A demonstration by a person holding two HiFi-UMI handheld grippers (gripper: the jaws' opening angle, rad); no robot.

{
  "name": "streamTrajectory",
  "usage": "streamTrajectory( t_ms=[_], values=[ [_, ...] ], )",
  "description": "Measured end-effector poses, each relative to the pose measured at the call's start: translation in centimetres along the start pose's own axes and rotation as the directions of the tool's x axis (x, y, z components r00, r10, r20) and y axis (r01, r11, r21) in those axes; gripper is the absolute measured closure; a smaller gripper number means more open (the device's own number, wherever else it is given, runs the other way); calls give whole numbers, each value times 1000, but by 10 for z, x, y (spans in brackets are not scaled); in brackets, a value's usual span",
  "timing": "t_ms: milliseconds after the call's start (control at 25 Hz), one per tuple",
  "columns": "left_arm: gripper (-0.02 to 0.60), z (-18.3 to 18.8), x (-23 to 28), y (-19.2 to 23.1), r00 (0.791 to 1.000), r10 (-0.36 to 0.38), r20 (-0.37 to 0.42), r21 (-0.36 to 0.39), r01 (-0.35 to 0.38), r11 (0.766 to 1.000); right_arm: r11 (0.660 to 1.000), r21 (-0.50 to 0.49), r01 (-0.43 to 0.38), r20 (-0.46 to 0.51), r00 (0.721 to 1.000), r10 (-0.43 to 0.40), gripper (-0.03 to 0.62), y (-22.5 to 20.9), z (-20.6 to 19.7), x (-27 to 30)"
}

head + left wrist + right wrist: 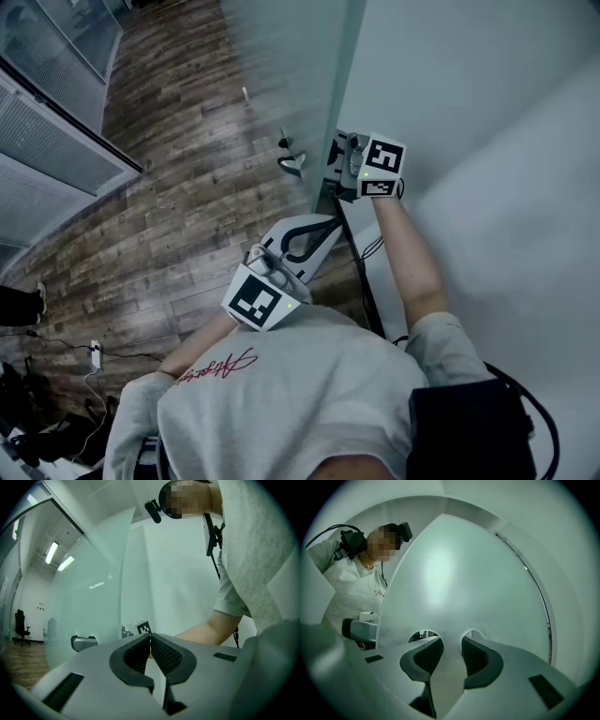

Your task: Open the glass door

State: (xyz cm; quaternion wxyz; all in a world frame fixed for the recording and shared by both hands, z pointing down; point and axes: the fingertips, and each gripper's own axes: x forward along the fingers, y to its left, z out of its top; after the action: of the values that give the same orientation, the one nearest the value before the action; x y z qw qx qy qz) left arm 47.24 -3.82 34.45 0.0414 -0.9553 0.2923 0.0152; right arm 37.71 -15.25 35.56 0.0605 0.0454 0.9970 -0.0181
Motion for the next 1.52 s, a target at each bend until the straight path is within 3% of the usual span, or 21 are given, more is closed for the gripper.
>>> streamTrajectory(
  t_ms=[920, 1400, 1520],
  values=[
    [563, -2, 24, 1, 1000, -17, -13, 17, 17, 1000, 1000, 0, 28, -34, 999, -28, 454, -13, 8, -40],
    [563, -8, 19, 0, 1000, -6, -18, 8, 6, 1000, 999, 27, -18, -82, 996, 21, 451, -14, 4, -60],
    [563, -12, 17, 3, 1000, 3, -19, -5, -3, 1000, 1000, 18, 10, -75, 997, -9, 451, -16, 2, -69]
  ],
)
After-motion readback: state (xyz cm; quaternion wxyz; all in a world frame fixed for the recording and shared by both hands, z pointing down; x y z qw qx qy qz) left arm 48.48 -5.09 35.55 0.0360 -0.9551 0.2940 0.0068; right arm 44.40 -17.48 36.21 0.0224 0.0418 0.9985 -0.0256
